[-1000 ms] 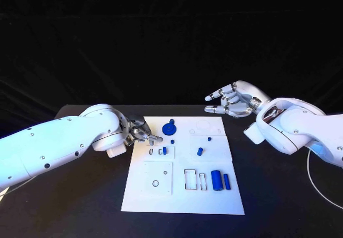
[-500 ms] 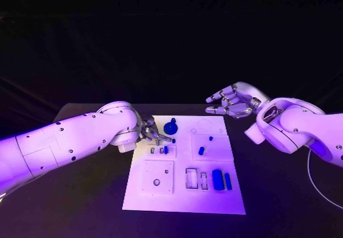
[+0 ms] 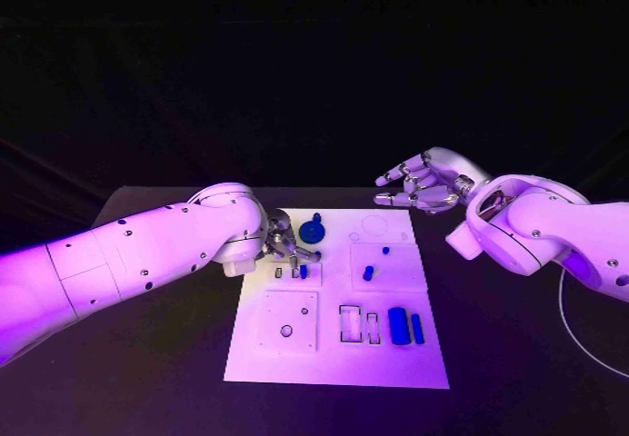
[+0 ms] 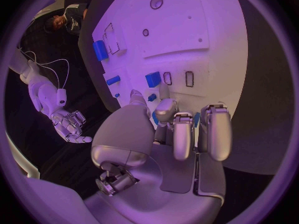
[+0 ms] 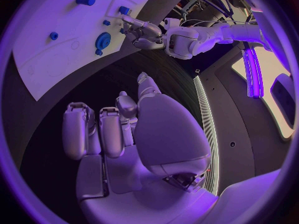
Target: Assemble the parts on the task board
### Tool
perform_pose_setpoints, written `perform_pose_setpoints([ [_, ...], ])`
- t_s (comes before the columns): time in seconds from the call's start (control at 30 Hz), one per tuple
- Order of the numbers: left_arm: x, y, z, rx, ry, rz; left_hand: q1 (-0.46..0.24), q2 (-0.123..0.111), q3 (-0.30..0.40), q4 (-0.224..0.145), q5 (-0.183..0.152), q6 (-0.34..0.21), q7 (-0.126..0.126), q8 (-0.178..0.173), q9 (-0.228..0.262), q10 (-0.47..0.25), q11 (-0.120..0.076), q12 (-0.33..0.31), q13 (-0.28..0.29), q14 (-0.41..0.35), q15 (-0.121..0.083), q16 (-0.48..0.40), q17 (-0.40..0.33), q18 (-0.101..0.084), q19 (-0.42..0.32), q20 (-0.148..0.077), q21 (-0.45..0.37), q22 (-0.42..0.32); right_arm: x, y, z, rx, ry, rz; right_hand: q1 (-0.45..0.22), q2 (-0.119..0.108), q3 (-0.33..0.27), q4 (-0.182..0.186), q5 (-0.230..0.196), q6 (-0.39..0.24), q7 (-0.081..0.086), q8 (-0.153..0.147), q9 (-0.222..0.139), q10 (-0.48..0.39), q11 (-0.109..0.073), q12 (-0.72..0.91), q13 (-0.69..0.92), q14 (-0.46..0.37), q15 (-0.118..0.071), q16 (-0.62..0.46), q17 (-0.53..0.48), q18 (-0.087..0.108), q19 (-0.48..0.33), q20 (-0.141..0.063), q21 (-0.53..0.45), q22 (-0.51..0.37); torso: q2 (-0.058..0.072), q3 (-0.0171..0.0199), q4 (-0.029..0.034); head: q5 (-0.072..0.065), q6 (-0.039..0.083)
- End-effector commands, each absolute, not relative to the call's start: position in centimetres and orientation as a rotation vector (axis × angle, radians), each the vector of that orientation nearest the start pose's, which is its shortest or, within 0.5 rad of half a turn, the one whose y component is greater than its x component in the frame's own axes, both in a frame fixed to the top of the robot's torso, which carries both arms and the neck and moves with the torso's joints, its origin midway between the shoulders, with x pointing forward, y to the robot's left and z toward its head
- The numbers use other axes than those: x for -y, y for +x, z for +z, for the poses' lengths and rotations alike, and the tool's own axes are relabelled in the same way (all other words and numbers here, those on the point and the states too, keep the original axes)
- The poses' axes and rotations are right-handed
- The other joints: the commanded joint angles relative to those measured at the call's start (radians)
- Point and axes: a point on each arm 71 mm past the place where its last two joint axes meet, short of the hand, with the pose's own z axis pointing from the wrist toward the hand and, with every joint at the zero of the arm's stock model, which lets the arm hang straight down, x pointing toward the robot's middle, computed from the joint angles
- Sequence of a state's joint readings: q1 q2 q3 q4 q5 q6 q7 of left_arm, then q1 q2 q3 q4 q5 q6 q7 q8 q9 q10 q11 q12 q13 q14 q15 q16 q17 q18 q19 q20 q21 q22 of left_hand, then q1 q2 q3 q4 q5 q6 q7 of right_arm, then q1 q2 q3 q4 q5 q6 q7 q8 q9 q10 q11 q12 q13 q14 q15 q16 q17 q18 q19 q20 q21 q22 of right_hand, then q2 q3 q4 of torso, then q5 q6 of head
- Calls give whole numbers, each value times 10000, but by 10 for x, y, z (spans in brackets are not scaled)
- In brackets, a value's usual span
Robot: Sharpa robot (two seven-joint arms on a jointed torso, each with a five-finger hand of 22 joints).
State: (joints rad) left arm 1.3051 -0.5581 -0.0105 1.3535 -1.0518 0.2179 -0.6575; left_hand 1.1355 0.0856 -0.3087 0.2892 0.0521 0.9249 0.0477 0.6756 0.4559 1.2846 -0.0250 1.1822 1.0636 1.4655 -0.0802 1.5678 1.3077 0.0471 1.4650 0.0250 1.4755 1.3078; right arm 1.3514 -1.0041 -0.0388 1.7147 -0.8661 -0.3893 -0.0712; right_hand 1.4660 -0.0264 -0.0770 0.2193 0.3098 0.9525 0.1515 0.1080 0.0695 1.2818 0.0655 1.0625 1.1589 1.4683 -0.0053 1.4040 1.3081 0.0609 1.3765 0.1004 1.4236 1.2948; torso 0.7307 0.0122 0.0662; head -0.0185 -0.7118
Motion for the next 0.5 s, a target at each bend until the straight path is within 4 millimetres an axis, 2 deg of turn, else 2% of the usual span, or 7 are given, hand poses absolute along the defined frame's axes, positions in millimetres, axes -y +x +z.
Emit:
perform_pose_setpoints([
  [0.03,-120,517,-180,-23610,-558,-3583,87,133,-56,-32,-53,-19,-48,40,26,50,-14,68,20,1053,-75,30,2631,-162,583,-62,58,1130,227,471,-105,-16250,3465,9547,-90,54,-61,13,73,46,-10,36,10,48,-35,46,-6,453,-64,-46,15,63,-86,-11,-54,-20,-8,-8,6,-17,-24],
  [0.5,-115,516,-185,-23957,-363,-3566,386,264,-24,-75,-49,-73,-52,106,119,61,-18,99,67,1053,-79,30,2631,-172,595,-71,87,1184,225,472,-105,-16308,3423,9581,-86,69,-78,-1,198,54,-18,47,10,53,-44,55,-13,454,-73,-64,2,65,-89,-19,-69,-34,-14,-9,16,-15,-118],
])
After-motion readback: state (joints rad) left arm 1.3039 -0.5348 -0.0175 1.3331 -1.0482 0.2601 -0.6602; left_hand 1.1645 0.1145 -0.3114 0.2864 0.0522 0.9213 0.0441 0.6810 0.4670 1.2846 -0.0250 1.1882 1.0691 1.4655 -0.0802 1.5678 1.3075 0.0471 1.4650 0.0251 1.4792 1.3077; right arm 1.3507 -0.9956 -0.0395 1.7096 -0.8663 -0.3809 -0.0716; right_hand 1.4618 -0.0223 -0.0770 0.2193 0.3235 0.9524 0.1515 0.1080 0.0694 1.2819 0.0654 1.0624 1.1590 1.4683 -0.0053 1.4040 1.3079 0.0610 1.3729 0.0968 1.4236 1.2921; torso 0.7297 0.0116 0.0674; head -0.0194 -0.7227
